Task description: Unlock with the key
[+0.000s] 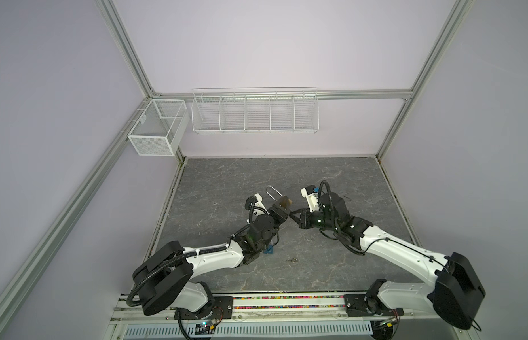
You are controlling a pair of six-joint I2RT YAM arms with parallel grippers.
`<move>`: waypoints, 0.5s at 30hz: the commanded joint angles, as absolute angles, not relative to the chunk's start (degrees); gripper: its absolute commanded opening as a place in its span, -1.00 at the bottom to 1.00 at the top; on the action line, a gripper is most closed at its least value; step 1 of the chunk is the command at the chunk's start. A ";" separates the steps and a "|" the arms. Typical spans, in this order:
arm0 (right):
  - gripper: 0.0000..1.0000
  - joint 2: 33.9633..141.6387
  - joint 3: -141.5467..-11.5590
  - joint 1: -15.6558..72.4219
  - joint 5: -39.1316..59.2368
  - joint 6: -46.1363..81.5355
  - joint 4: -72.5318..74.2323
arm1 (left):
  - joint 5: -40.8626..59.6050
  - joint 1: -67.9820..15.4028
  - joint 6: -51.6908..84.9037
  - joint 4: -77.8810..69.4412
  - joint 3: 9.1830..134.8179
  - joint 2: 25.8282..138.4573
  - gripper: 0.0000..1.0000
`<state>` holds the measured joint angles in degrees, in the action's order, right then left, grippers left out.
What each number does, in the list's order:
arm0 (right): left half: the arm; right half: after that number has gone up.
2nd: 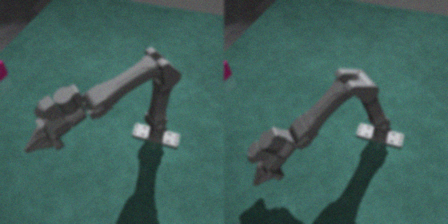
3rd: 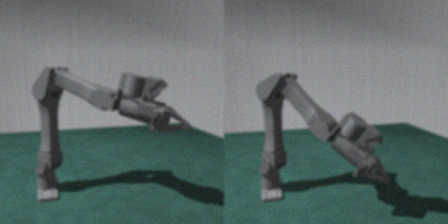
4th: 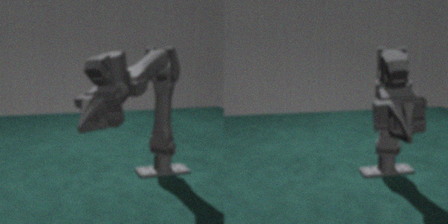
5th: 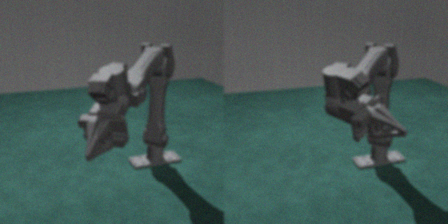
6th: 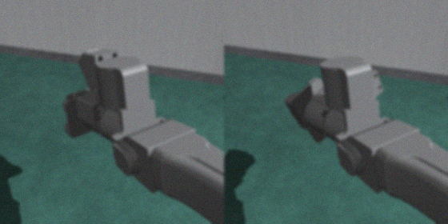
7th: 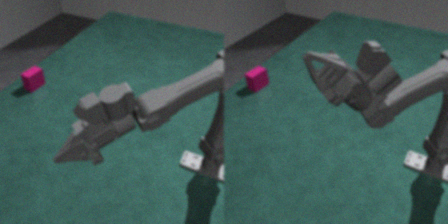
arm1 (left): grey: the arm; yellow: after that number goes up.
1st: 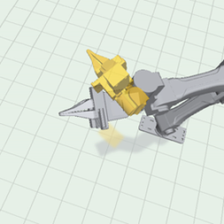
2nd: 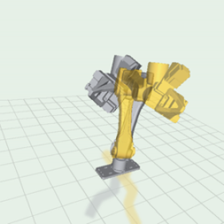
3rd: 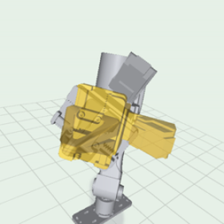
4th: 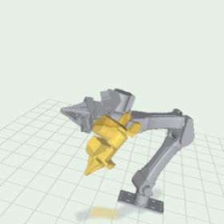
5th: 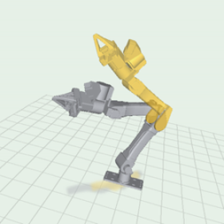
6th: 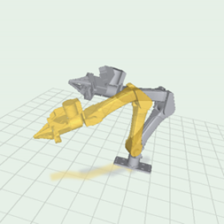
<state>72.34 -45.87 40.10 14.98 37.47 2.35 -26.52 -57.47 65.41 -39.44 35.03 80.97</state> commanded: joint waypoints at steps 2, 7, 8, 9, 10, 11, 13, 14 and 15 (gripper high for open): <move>-0.88 70.37 -47.06 36.04 16.07 43.11 14.51 | -18.31 -61.25 60.07 -43.53 32.92 79.79 -1.00; -0.88 70.85 -45.05 34.63 19.25 46.71 20.66 | -17.08 -61.26 58.10 -47.80 31.47 79.50 -1.00; -0.88 70.90 -44.99 34.61 19.52 46.70 21.08 | -16.80 -61.27 57.92 -47.81 31.41 79.40 -1.00; -0.88 70.97 -45.21 34.69 19.97 45.92 21.09 | -16.85 -61.26 57.92 -47.66 31.36 79.28 -1.00; -0.88 70.92 -45.56 34.80 20.27 45.17 20.41 | -17.25 -61.27 58.09 -47.39 31.08 79.02 -1.00; -0.88 70.82 -45.70 34.67 20.32 44.56 19.48 | -17.63 -61.19 58.09 -46.94 30.92 78.76 -1.00; -0.88 70.20 -45.48 34.56 20.36 43.31 17.34 | -18.42 -61.04 58.24 -45.37 30.56 78.02 -1.00; -0.88 69.61 -44.75 34.61 19.99 42.86 16.46 | -18.79 -60.86 58.53 -44.50 30.26 77.53 -1.00; -0.88 68.82 -43.94 34.55 19.51 42.50 15.86 | -18.97 -60.54 58.84 -43.47 29.93 76.98 -1.00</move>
<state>71.29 -45.52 34.63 19.00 43.68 16.43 -18.39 -61.12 59.37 -44.86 31.18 78.89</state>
